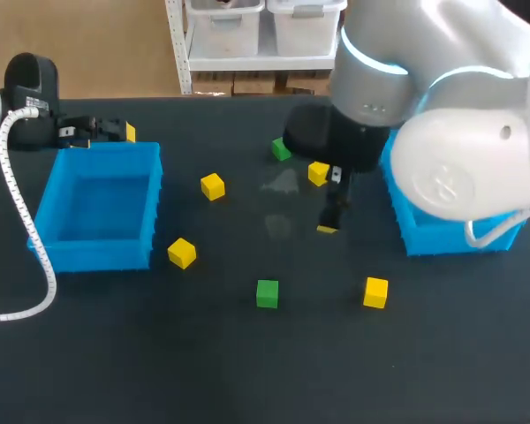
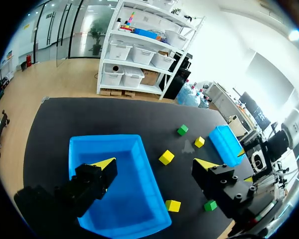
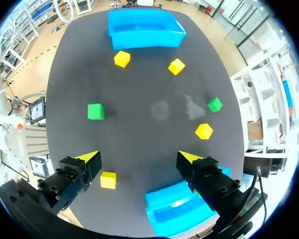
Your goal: Put the green cubes in the right bin and the yellow cubes in the left bin.
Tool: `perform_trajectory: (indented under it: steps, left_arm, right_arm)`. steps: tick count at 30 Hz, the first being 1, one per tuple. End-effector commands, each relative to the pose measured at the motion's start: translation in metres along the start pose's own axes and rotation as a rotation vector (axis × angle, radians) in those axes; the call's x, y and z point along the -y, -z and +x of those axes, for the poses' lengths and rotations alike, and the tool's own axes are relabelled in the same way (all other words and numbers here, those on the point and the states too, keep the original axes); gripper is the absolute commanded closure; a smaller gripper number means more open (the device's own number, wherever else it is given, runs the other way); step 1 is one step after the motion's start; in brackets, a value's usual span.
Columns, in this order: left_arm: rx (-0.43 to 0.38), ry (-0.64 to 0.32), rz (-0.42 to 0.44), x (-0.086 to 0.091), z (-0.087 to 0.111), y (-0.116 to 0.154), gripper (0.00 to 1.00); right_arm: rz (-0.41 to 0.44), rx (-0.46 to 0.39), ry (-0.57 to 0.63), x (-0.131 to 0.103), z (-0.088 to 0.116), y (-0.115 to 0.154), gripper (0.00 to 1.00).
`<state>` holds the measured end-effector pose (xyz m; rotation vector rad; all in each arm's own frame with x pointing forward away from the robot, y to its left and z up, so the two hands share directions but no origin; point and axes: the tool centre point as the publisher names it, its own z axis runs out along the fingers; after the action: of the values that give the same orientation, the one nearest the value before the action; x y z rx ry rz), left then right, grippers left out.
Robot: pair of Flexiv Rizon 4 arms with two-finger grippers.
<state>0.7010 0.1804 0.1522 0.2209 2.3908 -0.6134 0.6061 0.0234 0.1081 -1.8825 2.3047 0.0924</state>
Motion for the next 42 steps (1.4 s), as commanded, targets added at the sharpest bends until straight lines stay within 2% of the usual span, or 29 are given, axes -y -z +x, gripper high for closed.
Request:
perform_trajectory:
  steps: [1, 10, 19, 30, 42]
  left_arm:
    - [0.006, -0.003, 0.013, -0.003, 0.001, 0.0, 0.0]
    - [0.006, -0.003, 0.013, -0.003, 0.001, 0.0, 0.0]
    - [0.006, -0.003, 0.013, -0.003, 0.001, 0.0, 0.0]
    - [0.006, -0.003, 0.013, -0.003, 0.001, 0.0, 0.0]
    - [0.006, -0.003, 0.013, -0.003, 0.001, 0.0, 0.0]
  right_arm:
    - [0.007, -0.004, -0.005, -0.015, -0.002, -0.001, 0.0]
    - [-0.018, -0.006, -0.006, -0.04, -0.014, -0.016, 0.0]
    - [-0.049, -0.015, -0.008, -0.061, -0.029, -0.042, 0.0]
    - [-0.035, -0.052, 0.008, -0.068, -0.037, -0.079, 0.0]
    - [-0.006, -0.067, 0.008, -0.078, -0.044, -0.092, 0.0]
